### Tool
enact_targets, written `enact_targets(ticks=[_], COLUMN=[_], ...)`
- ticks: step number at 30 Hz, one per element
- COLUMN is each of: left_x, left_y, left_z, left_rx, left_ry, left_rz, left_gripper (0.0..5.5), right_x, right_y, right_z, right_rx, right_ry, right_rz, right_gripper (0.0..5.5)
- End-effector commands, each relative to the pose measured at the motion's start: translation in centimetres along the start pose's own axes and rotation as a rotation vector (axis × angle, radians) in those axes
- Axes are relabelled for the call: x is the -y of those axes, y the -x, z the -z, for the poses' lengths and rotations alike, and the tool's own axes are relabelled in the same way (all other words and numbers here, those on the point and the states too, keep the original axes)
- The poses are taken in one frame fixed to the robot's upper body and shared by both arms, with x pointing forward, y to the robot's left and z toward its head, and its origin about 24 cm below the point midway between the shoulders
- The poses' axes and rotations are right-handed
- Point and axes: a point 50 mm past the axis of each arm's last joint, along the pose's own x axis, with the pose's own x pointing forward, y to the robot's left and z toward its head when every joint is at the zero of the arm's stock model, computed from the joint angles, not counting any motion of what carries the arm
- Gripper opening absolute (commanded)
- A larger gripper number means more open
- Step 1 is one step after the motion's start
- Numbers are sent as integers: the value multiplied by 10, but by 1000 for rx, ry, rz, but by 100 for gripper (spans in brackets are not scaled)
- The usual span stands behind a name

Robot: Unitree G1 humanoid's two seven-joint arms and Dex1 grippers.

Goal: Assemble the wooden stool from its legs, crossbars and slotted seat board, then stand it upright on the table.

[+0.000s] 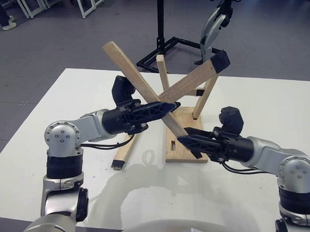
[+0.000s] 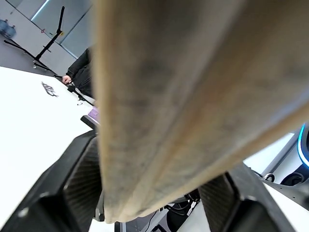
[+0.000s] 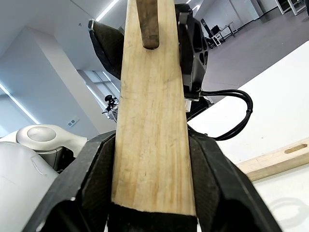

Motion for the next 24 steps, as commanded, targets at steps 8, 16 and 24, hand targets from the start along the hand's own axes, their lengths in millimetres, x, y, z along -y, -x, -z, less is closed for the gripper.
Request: enact_targets(ticks=[8,16,24], left_x=[-21,-40,-31], left_y=[15,29,20], left_z=[-12,-22,-21], left_rx=[86,123,114], left_ry=[-133,-364,-432], left_rz=[-188,-442,-409], left_gripper=[205,205,205], right_x=[13,78,75], right_y=[14,69,45], right_z=[-12,6,35], right_rx=[12,-213,-262], right_ry=[19,264,296], right_rz=[191,1090,1243], right_gripper=[316,421,421])
